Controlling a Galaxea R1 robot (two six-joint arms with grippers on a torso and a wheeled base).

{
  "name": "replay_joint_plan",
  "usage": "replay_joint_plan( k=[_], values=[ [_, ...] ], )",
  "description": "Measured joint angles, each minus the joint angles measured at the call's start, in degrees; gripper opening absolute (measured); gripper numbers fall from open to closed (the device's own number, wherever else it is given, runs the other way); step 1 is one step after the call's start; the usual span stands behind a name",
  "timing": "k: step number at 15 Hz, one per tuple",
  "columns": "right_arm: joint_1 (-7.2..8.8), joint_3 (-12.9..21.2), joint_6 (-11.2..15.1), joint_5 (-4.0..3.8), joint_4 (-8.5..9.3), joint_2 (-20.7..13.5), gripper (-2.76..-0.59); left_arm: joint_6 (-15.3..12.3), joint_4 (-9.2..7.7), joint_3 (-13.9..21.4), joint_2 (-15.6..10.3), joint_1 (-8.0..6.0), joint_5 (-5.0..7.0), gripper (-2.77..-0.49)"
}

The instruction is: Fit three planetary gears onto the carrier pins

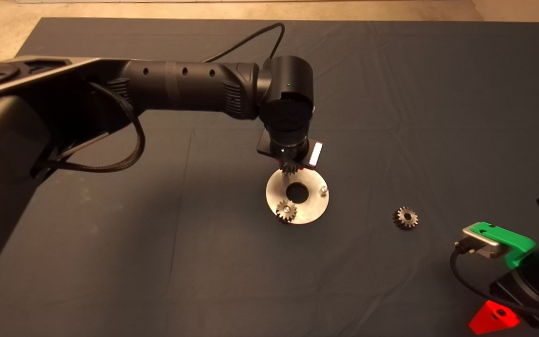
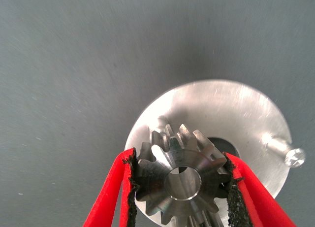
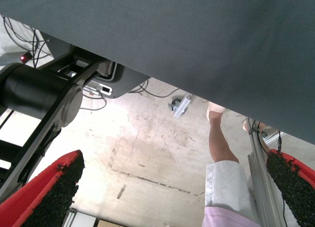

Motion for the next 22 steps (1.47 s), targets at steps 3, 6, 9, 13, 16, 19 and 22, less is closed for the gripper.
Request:
replay_joint_plan(
  k=[3,6,9,13,16,19,22],
  values=[
    [0.00,0.0,0.0,0.02,0.00,0.0,-0.61,0.1,1.57,0.0,0.0,0.44,0.00,-2.33],
    [0.00,0.0,0.0,0.00,0.00,0.0,-0.61,0.1,2.29,0.0,0.0,0.46,-0.02,-2.33],
    [0.00,0.0,0.0,0.00,0.00,0.0,-0.61,0.1,3.21,0.0,0.0,0.46,-0.02,-2.33],
    [0.00,0.0,0.0,-0.01,0.00,-0.2,-0.61,0.4,4.12,-0.1,-0.6,0.47,-0.11,-2.33],
    [0.00,0.0,0.0,0.01,0.00,-0.2,-0.61,2.4,4.64,-0.7,-0.7,0.49,-0.11,-2.33],
    [0.01,0.0,0.0,0.02,0.00,-0.2,-0.61,2.5,4.76,-0.9,-0.7,0.49,-0.14,-2.33],
    [0.00,0.0,0.0,0.00,0.00,-0.2,-0.61,2.5,4.80,-0.9,-0.6,0.49,-0.19,-2.33]
  ],
)
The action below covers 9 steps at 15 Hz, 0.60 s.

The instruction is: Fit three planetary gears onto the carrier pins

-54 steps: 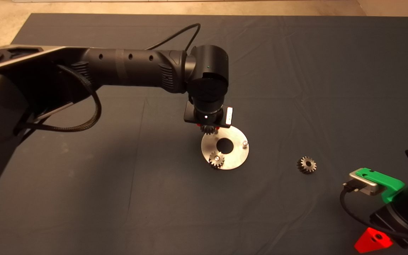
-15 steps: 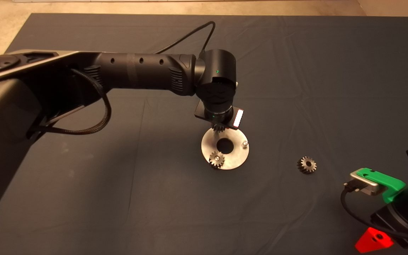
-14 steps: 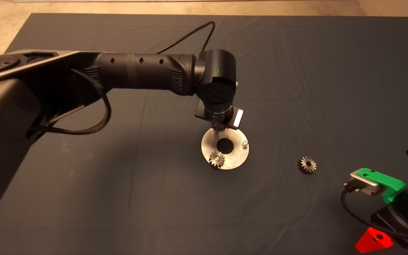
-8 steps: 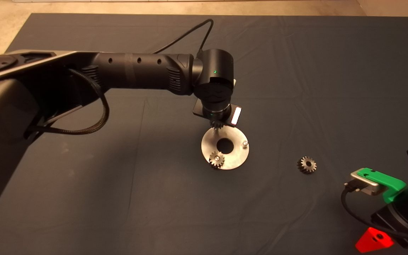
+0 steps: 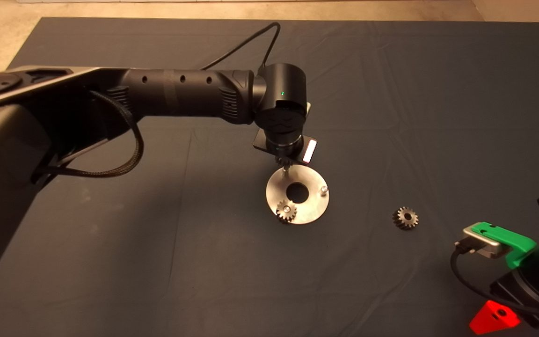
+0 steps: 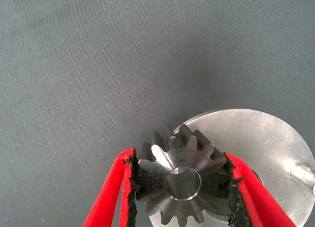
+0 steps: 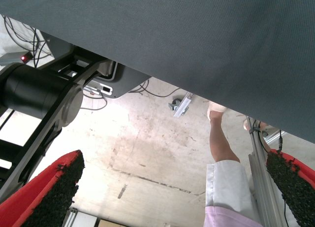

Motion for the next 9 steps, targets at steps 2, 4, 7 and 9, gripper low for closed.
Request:
replay_joint_plan(
  k=[2,4,7,9],
  values=[
    [0.01,0.0,0.0,0.02,0.00,0.0,-0.61,0.0,-0.02,0.0,0.0,0.00,0.00,-2.33],
    [0.00,0.0,0.0,0.02,0.00,0.0,-0.61,0.0,-0.02,0.0,-0.1,0.00,0.00,-2.33],
    [0.01,0.0,0.0,0.00,0.00,0.0,-0.61,0.0,0.05,0.4,-1.4,1.12,-0.28,-2.33],
    [0.01,0.0,0.0,0.09,0.00,0.0,-0.61,0.0,0.06,0.8,-1.9,1.39,-0.72,-2.33]
  ],
)
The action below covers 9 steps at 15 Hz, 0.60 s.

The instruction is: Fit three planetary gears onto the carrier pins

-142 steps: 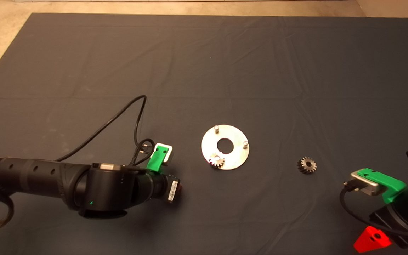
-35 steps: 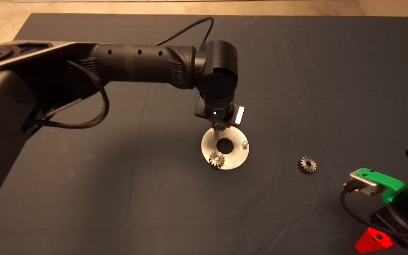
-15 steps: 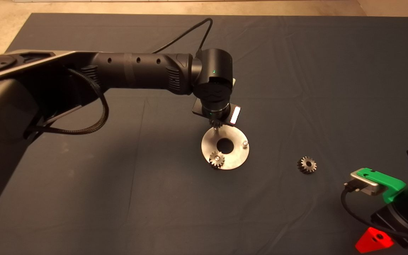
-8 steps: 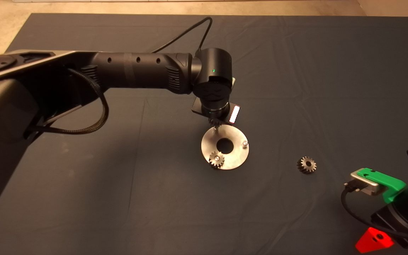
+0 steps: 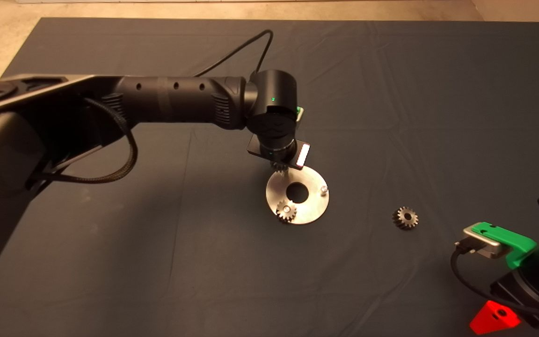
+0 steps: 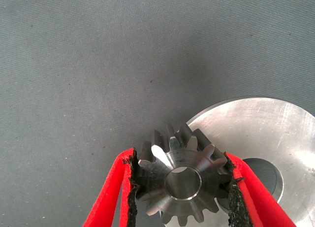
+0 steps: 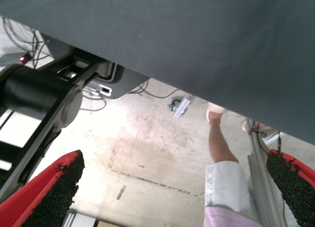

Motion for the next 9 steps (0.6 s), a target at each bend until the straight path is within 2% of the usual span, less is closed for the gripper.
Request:
replay_joint_plan(
  k=[3,7,9],
  values=[
    [-0.01,0.0,0.0,-0.09,0.02,-0.1,-0.61,0.0,0.11,0.2,0.1,-0.01,0.74,-2.33],
    [-0.01,0.0,0.0,-0.02,0.01,-0.1,-0.61,-0.1,0.11,0.5,0.7,0.02,0.68,-2.33],
    [-0.01,0.0,0.0,-0.05,0.00,-0.2,-0.61,-0.6,0.11,0.6,1.2,0.02,0.27,-2.33]
  ],
)
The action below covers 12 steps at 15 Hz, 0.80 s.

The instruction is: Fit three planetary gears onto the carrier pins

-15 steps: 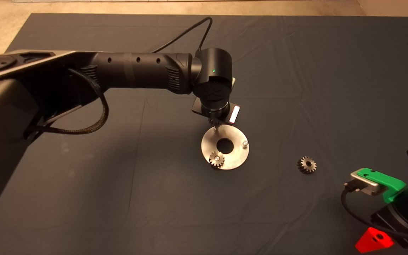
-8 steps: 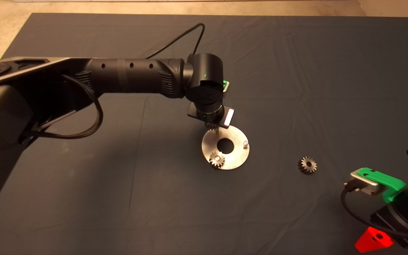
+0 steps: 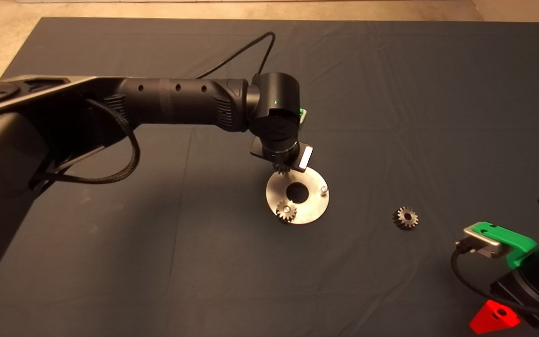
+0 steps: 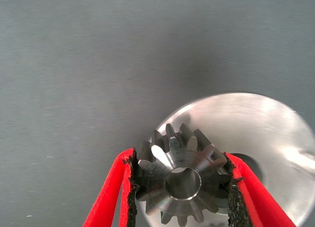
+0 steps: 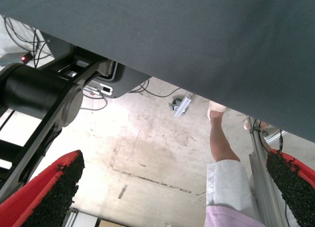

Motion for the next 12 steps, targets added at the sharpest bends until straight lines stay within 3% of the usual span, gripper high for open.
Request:
replay_joint_plan(
  k=[6,12],
  values=[
    [0.00,0.0,0.0,0.00,0.00,0.0,-0.61,-0.4,0.00,0.2,0.1,0.00,-1.89,-2.33],
    [0.00,0.0,0.0,0.00,0.00,0.0,-0.61,-0.1,0.00,0.2,0.0,0.02,-2.11,-2.33]
  ],
)
